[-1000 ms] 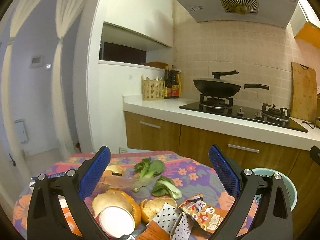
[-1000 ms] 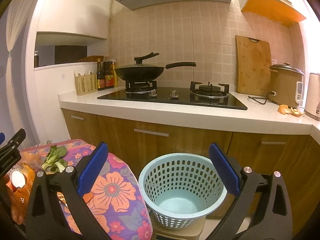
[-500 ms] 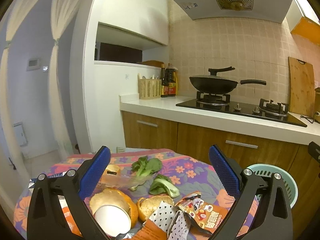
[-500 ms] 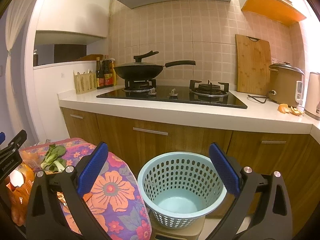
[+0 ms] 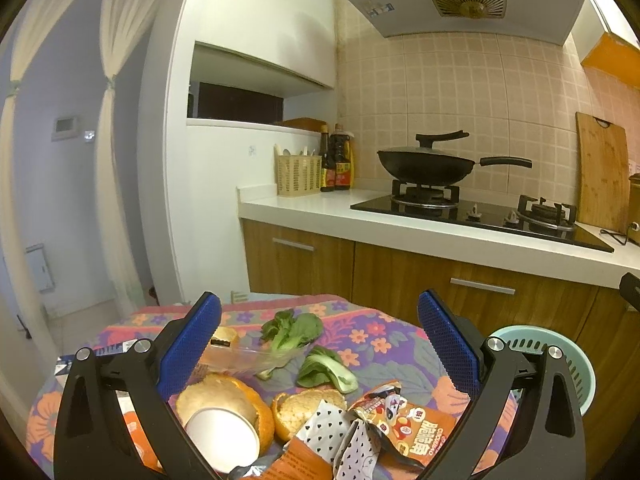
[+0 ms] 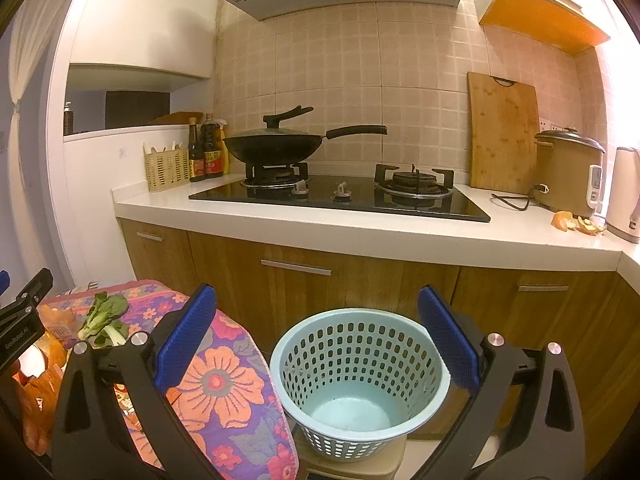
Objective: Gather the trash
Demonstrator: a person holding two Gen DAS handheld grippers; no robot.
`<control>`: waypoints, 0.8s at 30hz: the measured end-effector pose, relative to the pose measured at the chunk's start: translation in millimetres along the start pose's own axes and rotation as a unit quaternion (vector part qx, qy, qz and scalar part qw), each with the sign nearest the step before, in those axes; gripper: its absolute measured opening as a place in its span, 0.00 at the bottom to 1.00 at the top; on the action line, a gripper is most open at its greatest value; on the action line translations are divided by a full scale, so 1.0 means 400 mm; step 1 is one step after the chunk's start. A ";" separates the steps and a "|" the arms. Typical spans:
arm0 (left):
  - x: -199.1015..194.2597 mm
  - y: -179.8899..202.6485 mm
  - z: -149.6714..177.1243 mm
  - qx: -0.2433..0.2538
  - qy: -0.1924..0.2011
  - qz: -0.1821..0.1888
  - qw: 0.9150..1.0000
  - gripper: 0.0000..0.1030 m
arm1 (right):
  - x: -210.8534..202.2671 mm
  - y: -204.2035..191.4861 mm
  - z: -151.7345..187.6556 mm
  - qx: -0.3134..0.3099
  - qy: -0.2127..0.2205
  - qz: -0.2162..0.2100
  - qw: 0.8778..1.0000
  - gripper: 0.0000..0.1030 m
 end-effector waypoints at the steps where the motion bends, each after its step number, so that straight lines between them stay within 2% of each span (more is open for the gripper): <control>1: 0.000 -0.001 0.001 0.000 0.000 0.000 1.000 0.93 | 0.000 0.000 -0.001 0.000 0.000 0.000 1.000 0.93; 15: -0.002 -0.003 -0.005 -0.005 0.004 0.003 1.000 0.93 | 0.008 -0.001 0.002 0.000 -0.004 -0.004 1.000 0.93; 19: -0.019 -0.016 -0.025 -0.013 0.008 0.014 1.000 0.93 | 0.006 -0.011 -0.001 -0.007 -0.003 -0.009 1.000 0.93; 24: -0.048 -0.076 -0.044 -0.040 -0.010 0.039 0.998 0.93 | -0.007 -0.039 -0.010 -0.027 0.010 -0.032 0.999 0.93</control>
Point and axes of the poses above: each gripper's, at about its wrist camera, not at the fingertips, and x roughly the way its jaws point, y to its right, z to its underside, the point moved 6 cm from there along x, roughly the way its jaws point, and after that the axes turned 9 degrees about -z, right-handed, at the moved point
